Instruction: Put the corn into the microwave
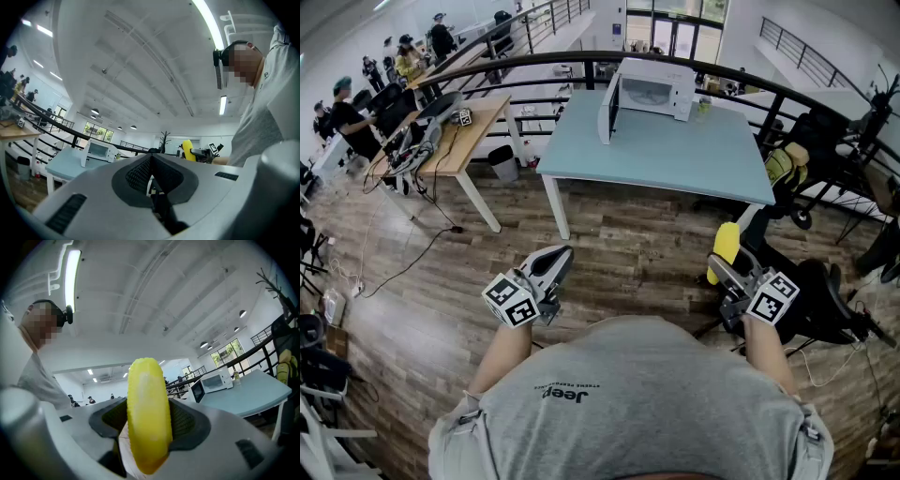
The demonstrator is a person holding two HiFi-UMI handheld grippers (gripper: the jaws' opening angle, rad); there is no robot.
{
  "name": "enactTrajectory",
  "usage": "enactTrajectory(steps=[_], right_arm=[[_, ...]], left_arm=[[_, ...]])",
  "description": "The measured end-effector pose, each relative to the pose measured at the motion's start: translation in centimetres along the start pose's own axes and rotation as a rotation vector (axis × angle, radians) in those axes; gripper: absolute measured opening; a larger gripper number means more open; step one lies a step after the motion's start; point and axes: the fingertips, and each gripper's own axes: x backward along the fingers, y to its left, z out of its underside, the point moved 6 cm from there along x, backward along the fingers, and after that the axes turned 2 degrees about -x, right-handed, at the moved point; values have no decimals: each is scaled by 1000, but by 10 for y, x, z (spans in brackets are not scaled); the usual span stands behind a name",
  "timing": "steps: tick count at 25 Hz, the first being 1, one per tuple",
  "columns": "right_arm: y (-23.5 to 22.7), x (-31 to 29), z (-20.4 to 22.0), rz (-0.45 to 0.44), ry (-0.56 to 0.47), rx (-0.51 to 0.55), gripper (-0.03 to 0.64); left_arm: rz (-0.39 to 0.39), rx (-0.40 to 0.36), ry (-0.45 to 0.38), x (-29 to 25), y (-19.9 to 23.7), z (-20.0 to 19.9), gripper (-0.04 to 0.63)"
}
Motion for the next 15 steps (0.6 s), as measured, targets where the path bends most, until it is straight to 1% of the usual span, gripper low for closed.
enactTrajectory(steps=[10, 15], right_arm=[[-5, 9, -2, -8, -15, 2, 268], [-10, 15, -5, -21, -19, -17, 270]], left_arm=[[-2, 5, 17, -9, -7, 4, 18], [5, 6, 29, -18, -11, 6, 18]])
